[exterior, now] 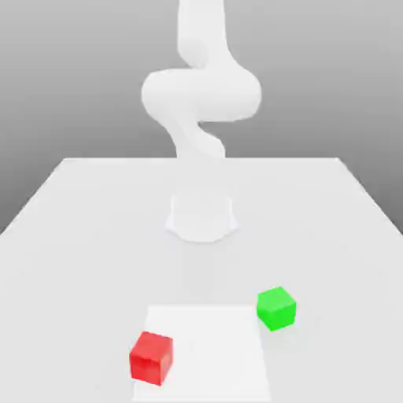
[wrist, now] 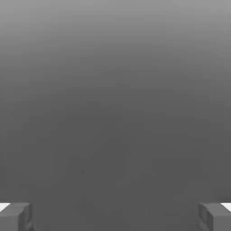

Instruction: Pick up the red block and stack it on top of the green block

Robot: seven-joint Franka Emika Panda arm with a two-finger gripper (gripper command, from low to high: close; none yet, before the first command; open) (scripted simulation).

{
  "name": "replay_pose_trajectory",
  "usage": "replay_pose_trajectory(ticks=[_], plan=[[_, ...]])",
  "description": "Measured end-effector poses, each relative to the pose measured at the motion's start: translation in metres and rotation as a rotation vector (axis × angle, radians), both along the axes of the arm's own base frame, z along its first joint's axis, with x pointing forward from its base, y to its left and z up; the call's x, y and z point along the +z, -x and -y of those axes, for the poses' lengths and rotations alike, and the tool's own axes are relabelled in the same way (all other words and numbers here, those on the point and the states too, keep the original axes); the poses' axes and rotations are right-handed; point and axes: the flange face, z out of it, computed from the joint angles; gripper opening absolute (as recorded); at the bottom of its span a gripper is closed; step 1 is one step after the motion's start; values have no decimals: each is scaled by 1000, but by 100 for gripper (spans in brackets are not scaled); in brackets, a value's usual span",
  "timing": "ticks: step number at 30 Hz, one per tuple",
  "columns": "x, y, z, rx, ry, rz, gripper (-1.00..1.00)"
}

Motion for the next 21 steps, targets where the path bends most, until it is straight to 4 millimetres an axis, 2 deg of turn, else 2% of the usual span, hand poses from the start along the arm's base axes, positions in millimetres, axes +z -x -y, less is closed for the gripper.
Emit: replay_pose_trajectory(ticks=[5,10,15,21], plan=[[-93,-56,15,-53,-23,-157,0],[-192,-88,32,-107,-46,-308,0],[-293,-98,48,-163,-70,-459,0],[-411,-80,66,-237,-99,-639,0]])
